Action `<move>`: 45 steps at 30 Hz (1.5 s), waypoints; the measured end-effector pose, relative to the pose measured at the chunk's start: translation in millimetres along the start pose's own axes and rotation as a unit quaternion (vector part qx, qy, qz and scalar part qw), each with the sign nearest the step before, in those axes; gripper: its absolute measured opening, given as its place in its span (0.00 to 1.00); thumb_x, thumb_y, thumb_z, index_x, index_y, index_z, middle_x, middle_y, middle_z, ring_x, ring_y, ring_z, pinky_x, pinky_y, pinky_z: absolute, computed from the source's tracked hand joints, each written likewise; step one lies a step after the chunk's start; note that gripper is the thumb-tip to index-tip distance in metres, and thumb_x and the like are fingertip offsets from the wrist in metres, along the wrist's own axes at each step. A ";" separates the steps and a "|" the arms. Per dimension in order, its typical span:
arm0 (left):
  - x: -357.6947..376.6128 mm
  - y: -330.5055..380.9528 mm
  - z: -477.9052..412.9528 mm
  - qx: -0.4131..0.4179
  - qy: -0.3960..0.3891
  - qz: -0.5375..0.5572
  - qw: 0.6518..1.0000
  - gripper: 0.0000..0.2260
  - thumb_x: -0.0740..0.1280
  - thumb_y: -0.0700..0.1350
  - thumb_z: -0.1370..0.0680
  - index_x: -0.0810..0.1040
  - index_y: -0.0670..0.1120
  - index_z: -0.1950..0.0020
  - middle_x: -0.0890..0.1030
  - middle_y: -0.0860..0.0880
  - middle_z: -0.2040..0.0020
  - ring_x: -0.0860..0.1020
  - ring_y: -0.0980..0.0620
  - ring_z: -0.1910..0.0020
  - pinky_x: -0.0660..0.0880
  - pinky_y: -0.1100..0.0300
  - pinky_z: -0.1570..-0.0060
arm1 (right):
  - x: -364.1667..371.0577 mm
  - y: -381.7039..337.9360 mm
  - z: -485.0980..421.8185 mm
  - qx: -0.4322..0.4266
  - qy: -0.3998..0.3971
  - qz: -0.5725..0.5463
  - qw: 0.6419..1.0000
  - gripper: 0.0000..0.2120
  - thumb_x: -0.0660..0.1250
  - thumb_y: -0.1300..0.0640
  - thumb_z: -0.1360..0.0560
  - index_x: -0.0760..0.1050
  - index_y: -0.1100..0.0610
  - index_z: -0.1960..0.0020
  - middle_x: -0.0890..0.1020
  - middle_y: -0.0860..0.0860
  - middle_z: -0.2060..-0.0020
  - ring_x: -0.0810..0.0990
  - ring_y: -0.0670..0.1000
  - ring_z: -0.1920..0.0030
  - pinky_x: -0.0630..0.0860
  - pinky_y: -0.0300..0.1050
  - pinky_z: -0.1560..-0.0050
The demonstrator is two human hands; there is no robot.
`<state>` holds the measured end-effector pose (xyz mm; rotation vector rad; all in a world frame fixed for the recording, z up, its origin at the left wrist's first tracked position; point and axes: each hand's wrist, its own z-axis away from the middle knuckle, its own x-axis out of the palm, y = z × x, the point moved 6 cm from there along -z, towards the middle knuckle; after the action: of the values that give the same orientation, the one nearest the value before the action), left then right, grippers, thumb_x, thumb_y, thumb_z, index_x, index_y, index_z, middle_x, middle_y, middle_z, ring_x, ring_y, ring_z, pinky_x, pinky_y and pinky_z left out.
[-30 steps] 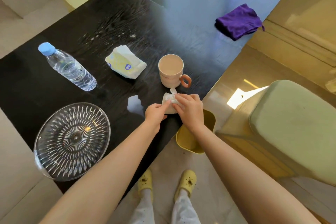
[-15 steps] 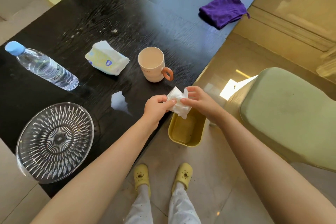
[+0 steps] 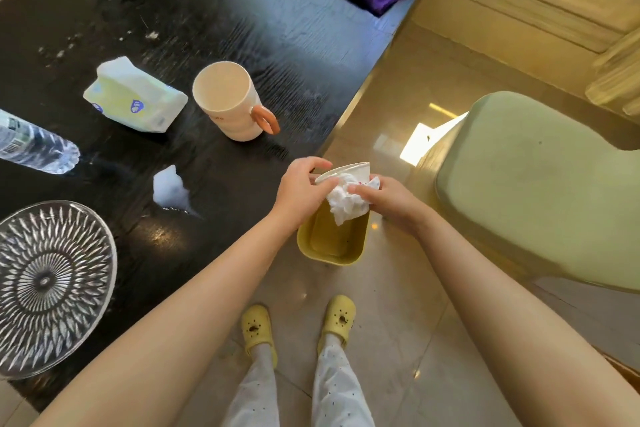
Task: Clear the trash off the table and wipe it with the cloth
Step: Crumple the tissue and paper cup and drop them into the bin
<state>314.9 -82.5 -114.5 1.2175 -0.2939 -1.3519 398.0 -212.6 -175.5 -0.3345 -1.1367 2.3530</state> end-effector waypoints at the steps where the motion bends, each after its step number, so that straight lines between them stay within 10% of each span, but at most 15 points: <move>1: -0.4 0.6 -3.9 0.034 0.019 -0.044 0.998 0.14 0.68 0.46 0.24 0.76 0.46 0.39 0.75 0.48 0.40 0.75 0.53 0.44 0.76 0.61 0.49 | -3.2 9.0 -6.7 0.001 0.015 -0.008 1.000 0.17 0.67 0.48 0.25 0.76 0.57 0.41 0.82 0.55 0.46 0.80 0.56 0.43 0.76 0.53 0.38; 12: -0.3 -37.6 -30.1 0.175 0.102 -0.465 0.862 0.23 0.53 0.46 0.19 0.57 0.48 0.24 0.60 0.45 0.23 0.57 0.44 0.23 0.54 0.42 0.26 | -11.4 101.3 -92.9 0.011 0.112 0.006 0.994 0.13 0.66 0.51 0.25 0.74 0.56 0.43 0.80 0.49 0.56 0.81 0.49 0.52 0.79 0.37 0.56; 20: 2.3 -43.4 -32.7 0.187 0.120 -0.478 0.850 0.25 0.49 0.54 0.20 0.55 0.50 0.23 0.58 0.44 0.22 0.56 0.43 0.23 0.54 0.42 0.27 | 17.9 170.5 -151.9 0.062 0.137 0.034 0.988 0.11 0.69 0.53 0.27 0.68 0.51 0.48 0.77 0.49 0.53 0.79 0.50 0.51 0.77 0.45 0.50; 28: -1.2 -42.1 -32.3 0.198 0.117 -0.477 0.848 0.27 0.49 0.58 0.21 0.52 0.51 0.23 0.55 0.45 0.22 0.53 0.45 0.23 0.49 0.45 0.26 | 33.2 254.3 -185.9 0.174 0.151 0.084 0.969 0.38 0.70 0.38 0.38 0.65 0.55 0.35 0.75 0.54 0.40 0.77 0.55 0.43 0.79 0.56 0.43; 45: -2.0 -43.4 -31.1 0.217 0.120 -0.477 0.843 0.28 0.48 0.59 0.21 0.52 0.51 0.23 0.54 0.45 0.21 0.52 0.45 0.22 0.50 0.45 0.26 | 31.2 275.9 -195.6 0.259 0.118 0.235 0.929 0.40 0.66 0.41 0.28 0.55 0.59 0.25 0.62 0.59 0.28 0.63 0.62 0.29 0.66 0.58 0.30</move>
<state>313.4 -55.4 -160.5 2.0469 0.2611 -2.0031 362.9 -211.6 -513.3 -0.7329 -0.3103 2.8074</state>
